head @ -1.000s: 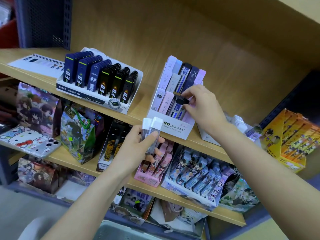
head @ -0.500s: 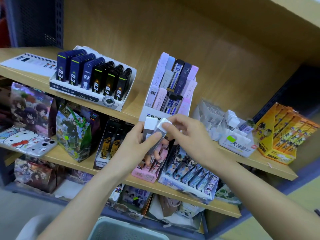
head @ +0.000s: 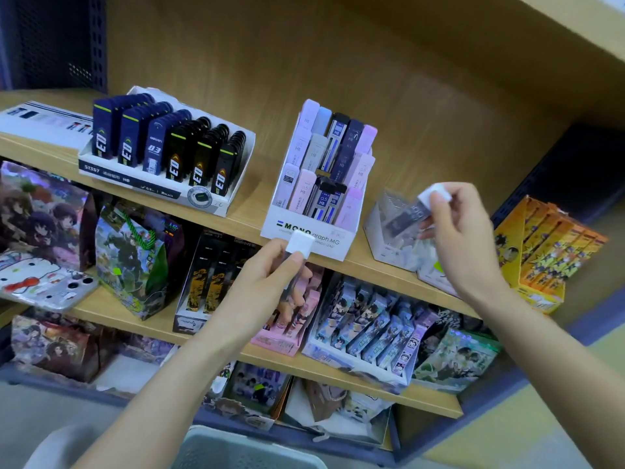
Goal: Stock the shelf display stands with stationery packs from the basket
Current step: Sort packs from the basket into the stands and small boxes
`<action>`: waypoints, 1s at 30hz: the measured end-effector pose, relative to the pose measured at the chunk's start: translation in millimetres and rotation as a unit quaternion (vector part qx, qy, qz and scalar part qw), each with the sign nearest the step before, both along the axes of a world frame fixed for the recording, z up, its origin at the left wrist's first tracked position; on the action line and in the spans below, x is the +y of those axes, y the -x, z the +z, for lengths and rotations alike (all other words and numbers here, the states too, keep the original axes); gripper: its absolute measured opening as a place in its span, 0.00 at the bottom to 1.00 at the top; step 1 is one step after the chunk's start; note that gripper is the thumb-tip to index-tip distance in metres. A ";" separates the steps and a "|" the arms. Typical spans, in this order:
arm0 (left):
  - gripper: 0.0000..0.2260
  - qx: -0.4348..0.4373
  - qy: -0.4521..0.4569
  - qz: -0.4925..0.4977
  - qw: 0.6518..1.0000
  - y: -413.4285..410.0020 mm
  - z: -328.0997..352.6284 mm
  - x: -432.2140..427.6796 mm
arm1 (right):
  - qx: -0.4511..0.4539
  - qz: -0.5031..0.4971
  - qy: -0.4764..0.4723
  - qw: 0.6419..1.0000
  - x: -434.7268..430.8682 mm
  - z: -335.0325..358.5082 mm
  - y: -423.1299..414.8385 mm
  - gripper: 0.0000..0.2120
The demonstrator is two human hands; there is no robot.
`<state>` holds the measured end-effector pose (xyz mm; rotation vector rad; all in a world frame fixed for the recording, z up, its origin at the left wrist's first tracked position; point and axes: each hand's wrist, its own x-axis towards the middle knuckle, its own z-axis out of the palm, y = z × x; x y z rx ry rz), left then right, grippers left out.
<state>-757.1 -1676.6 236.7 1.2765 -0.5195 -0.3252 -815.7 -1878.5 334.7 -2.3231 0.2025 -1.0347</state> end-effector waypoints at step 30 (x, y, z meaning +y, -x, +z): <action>0.09 0.022 -0.034 -0.074 0.996 22.4 -12.5 -66.8 | 0.117 -0.142 0.178 0.967 -107.1 -15.9 1.2 0.06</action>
